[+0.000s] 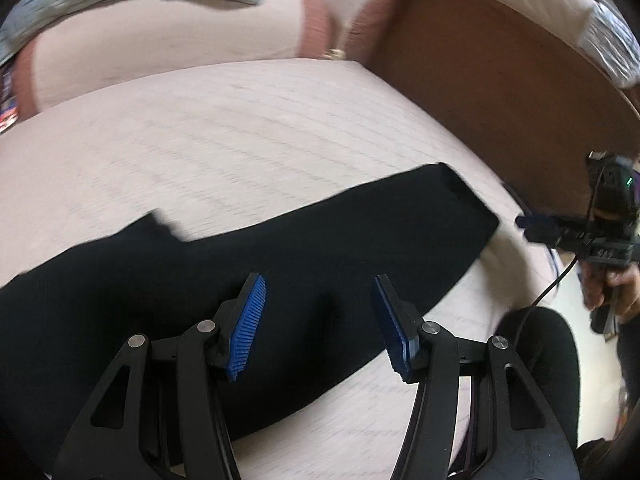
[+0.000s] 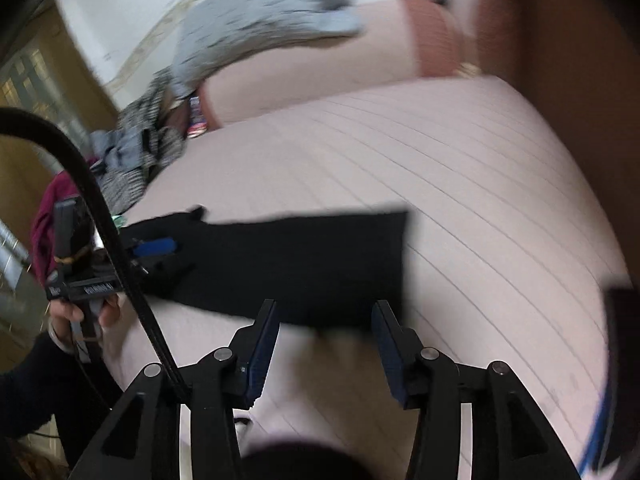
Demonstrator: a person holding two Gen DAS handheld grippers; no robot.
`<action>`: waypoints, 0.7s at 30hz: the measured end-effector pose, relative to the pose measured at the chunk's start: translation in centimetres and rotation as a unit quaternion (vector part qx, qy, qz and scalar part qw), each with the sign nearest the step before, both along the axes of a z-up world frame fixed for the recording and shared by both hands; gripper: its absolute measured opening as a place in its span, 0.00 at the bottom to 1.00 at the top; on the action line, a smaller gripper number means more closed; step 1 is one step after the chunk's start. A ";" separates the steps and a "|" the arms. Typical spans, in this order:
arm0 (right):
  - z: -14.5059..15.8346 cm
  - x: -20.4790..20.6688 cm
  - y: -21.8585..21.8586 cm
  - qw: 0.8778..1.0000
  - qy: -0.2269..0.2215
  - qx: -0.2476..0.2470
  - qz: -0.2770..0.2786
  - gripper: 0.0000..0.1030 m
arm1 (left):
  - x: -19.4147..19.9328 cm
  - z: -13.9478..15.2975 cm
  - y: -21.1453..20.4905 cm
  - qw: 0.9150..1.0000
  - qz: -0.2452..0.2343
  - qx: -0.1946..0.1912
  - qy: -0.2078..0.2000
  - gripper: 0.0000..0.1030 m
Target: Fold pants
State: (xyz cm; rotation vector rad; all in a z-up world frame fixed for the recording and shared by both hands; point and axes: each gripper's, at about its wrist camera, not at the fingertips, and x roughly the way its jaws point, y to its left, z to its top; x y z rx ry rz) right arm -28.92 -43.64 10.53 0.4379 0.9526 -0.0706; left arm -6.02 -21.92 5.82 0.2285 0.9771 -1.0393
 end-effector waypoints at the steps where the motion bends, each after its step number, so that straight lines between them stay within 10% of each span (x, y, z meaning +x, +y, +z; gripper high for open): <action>1: -0.3 -0.9 -0.6 1.000 0.004 0.003 -0.009 0.45 | -0.1 0.1 -1.0 1.000 -0.009 0.000 0.001 0.54; 21: -5.0 1.2 -2.5 0.995 -0.056 0.081 0.014 0.45 | 1.2 -1.2 -18.0 0.986 -0.159 0.040 -0.003 0.54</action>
